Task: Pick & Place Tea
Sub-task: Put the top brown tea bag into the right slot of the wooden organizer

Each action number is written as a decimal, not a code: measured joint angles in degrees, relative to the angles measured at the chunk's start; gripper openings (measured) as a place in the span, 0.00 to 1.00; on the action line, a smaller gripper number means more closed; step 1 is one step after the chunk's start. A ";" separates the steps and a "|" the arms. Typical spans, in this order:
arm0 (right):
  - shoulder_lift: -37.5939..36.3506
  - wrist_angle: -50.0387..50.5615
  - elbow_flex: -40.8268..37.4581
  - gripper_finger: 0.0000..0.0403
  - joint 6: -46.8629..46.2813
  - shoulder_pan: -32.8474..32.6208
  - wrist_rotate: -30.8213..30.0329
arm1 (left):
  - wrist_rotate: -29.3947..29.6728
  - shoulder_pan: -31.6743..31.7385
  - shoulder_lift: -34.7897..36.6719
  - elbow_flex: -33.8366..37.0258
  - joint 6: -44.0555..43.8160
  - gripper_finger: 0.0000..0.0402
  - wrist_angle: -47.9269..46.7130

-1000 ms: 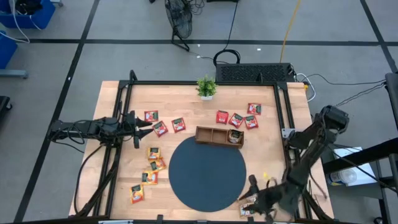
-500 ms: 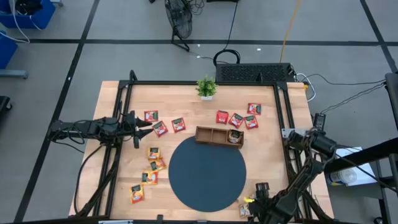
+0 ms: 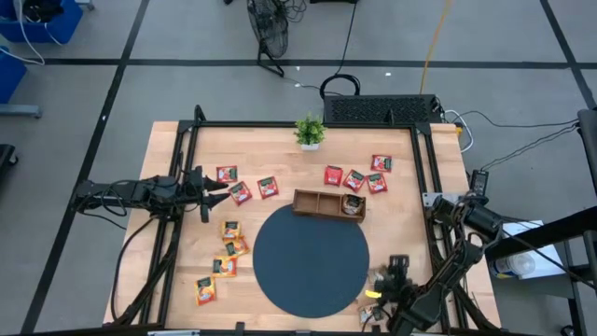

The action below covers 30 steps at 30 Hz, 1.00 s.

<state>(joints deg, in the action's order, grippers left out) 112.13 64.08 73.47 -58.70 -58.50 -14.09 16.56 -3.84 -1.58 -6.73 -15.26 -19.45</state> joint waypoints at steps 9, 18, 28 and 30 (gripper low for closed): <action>-0.02 -1.24 0.05 0.50 -0.37 -0.12 -2.37 | 0.00 0.00 0.00 -0.01 -0.01 0.40 0.01; -0.29 -4.83 -1.86 0.50 5.40 -0.12 -7.72 | 0.00 0.00 0.00 0.01 0.01 0.40 -0.01; -0.37 -8.09 -7.57 0.50 13.32 1.19 -8.76 | 0.00 0.00 0.00 0.01 0.01 0.40 0.01; -0.40 -9.04 -8.35 0.50 14.61 1.64 -8.13 | 0.00 0.00 -0.01 0.00 0.01 0.40 0.01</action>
<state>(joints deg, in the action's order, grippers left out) 111.73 55.04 65.12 -44.09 -56.86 -22.22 16.56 -3.84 -1.59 -6.73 -15.25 -19.45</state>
